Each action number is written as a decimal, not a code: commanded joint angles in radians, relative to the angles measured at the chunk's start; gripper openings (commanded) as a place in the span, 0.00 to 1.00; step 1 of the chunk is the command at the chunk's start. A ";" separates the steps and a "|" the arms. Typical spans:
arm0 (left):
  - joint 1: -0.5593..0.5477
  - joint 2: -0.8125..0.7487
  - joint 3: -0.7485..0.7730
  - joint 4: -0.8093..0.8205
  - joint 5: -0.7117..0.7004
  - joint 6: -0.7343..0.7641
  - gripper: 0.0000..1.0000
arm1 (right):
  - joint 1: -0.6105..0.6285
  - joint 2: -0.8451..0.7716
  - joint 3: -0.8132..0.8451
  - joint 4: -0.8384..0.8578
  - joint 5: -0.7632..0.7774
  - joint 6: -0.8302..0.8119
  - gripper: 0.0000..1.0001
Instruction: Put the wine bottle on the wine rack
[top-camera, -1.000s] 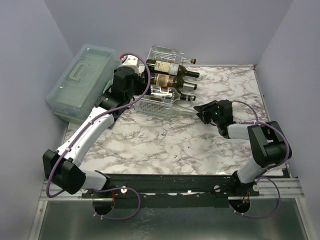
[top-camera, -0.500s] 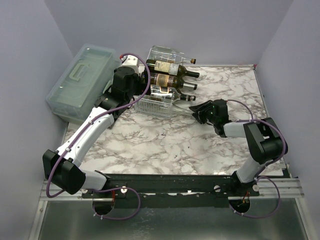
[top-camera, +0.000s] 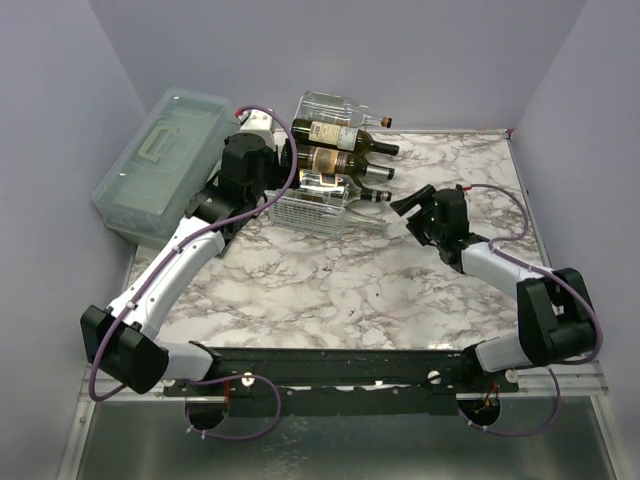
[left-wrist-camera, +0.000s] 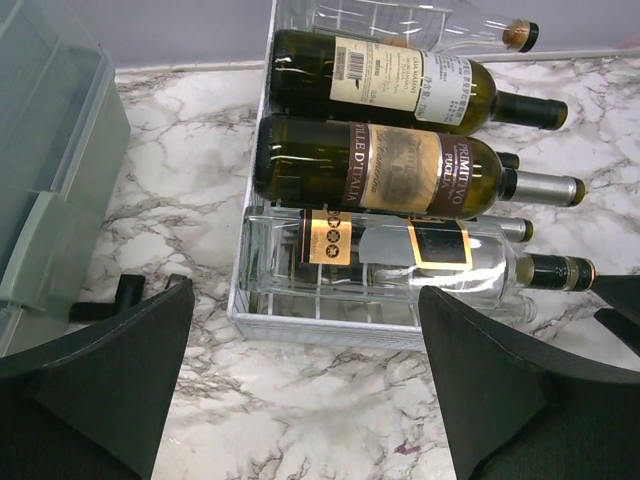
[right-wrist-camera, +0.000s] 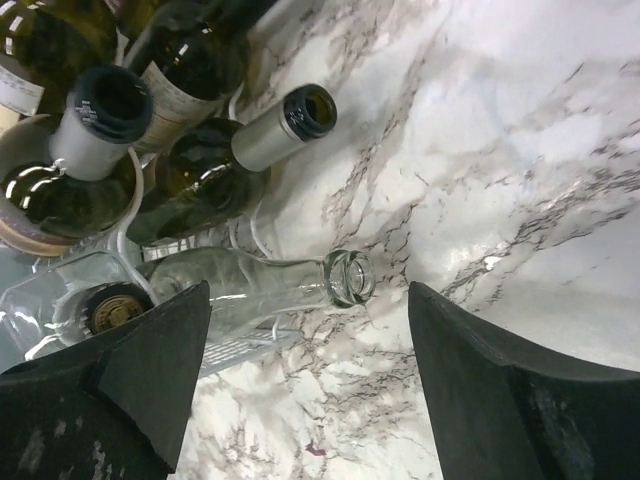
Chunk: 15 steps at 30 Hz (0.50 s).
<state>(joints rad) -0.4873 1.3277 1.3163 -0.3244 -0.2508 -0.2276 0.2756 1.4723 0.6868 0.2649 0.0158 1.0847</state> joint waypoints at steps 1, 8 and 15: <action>0.003 -0.040 0.009 -0.002 -0.002 -0.001 0.96 | -0.001 -0.117 0.042 -0.207 0.138 -0.160 0.85; -0.015 -0.084 0.009 -0.002 0.002 -0.005 0.97 | -0.001 -0.371 0.165 -0.474 0.257 -0.419 0.88; -0.019 -0.146 0.031 -0.007 0.006 -0.012 0.99 | -0.001 -0.560 0.371 -0.659 0.382 -0.578 0.94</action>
<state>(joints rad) -0.4999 1.2415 1.3167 -0.3317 -0.2504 -0.2283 0.2756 0.9962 0.9539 -0.2329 0.2775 0.6563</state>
